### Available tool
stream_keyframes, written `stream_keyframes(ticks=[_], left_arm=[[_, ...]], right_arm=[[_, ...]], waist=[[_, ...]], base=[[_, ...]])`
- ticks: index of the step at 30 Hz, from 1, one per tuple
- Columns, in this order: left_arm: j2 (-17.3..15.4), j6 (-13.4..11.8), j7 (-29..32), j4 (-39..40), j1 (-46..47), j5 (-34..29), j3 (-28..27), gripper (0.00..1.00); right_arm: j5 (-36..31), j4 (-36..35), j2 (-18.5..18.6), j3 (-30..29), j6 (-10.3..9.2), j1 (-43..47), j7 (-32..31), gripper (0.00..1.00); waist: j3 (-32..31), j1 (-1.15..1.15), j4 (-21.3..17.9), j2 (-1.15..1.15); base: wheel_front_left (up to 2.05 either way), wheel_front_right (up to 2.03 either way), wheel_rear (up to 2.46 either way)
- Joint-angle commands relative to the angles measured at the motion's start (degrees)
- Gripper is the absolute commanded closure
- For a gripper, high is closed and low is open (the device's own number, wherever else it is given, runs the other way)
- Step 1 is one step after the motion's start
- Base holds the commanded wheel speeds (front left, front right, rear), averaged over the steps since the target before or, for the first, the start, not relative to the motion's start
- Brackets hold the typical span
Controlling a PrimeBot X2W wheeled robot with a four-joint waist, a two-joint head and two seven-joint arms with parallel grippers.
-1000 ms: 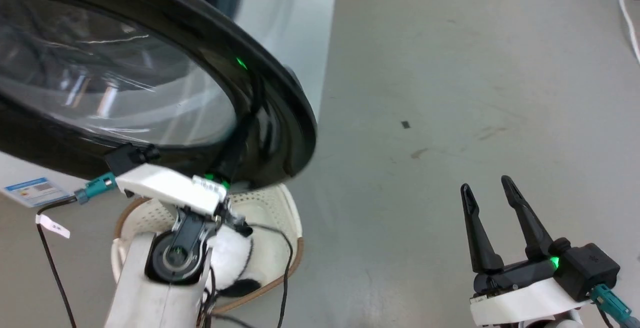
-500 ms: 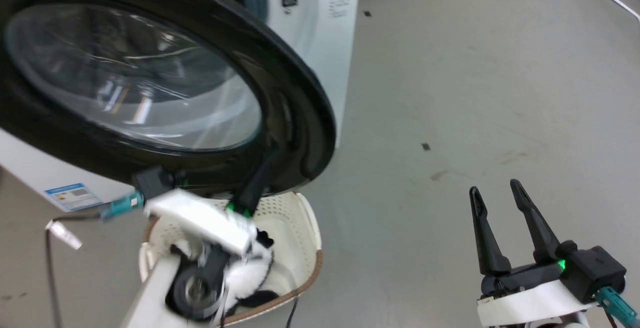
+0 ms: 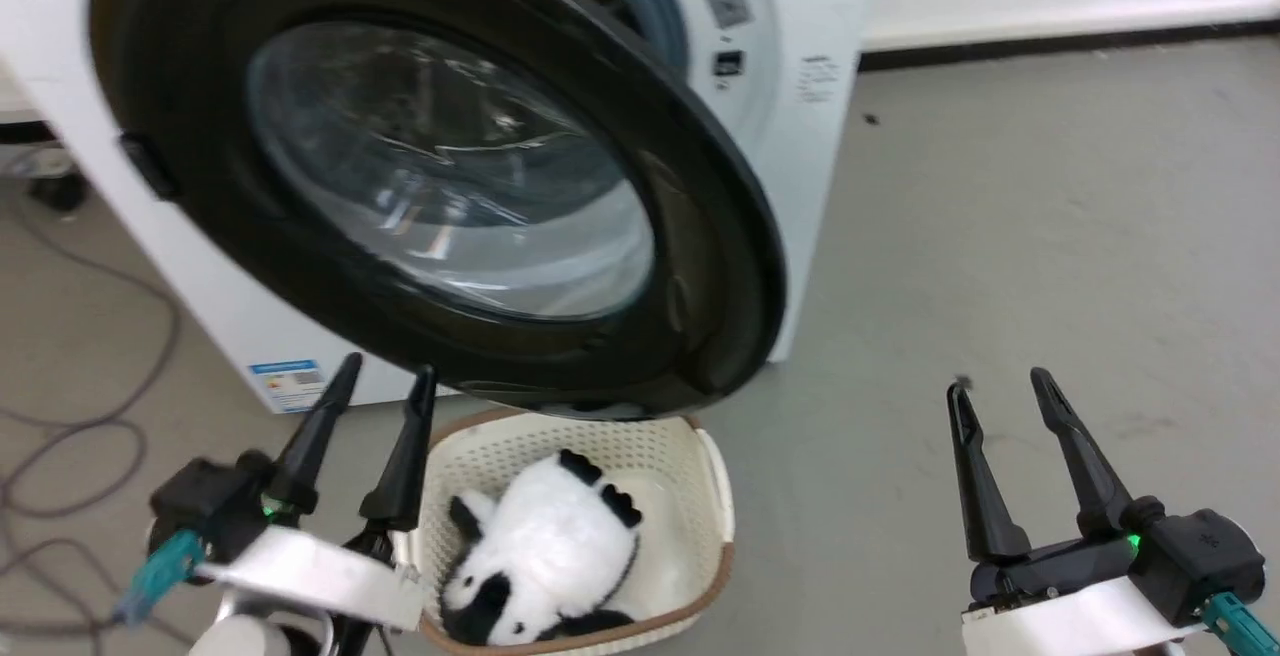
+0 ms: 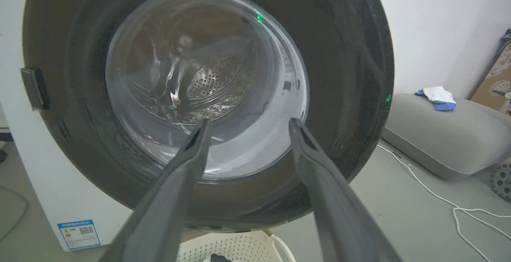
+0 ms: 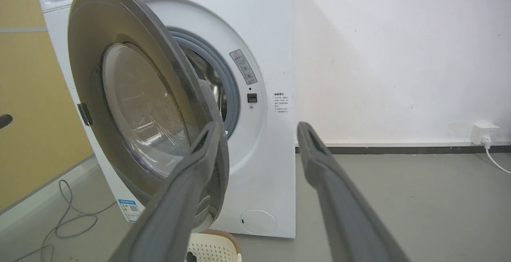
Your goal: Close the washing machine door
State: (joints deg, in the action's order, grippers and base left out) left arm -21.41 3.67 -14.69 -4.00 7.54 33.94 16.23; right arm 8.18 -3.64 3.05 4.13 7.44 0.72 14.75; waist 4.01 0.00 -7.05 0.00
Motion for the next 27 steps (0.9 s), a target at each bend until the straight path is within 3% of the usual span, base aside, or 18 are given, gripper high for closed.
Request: stream_keyframes(ticks=[1,8,14,15,16,27], left_arm=[[1.13,-0.19,-0.27,1.51,-1.98,-2.28,-1.43,0.0],[10.08,0.3,-0.29,8.78,-10.93,-13.78,-13.47,0.0],[14.17,2.66,-0.3,8.92,-14.14,-19.56,-15.71,0.0],[14.63,2.89,-0.3,8.89,-14.25,-19.99,-15.91,0.0],[15.01,3.09,-0.3,8.86,-14.28,-20.4,-15.98,0.0],[16.07,3.78,-0.3,7.53,-11.98,-22.08,-14.04,0.0]], right_arm=[[-0.38,-0.51,-0.17,0.03,0.05,0.57,0.25,0.0],[-1.71,-1.03,-0.17,1.92,0.05,1.28,0.25,0.0],[-2.46,-0.59,0.74,3.9,0.05,1.53,0.25,0.0],[-2.39,-0.19,1.2,4.6,0.05,1.54,0.25,0.68],[-2.72,0.07,1.84,5.25,0.05,1.4,0.25,1.0],[-3.73,3.41,8.16,11.6,0.05,-5.55,0.25,1.0]], waist=[[-1.03,0.0,2.06,0.0],[-1.75,0.0,5.57,0.0],[-1.82,0.0,7.9,0.0],[-1.76,0.0,8.25,0.0],[-1.68,0.0,8.63,0.0],[2.68,0.0,12.03,0.0]], base=[[0.0,0.0,0.0],[0.0,0.0,0.0],[0.0,0.0,0.0],[0.0,0.0,0.0],[0.0,0.0,0.0],[0.0,0.0,0.0]])
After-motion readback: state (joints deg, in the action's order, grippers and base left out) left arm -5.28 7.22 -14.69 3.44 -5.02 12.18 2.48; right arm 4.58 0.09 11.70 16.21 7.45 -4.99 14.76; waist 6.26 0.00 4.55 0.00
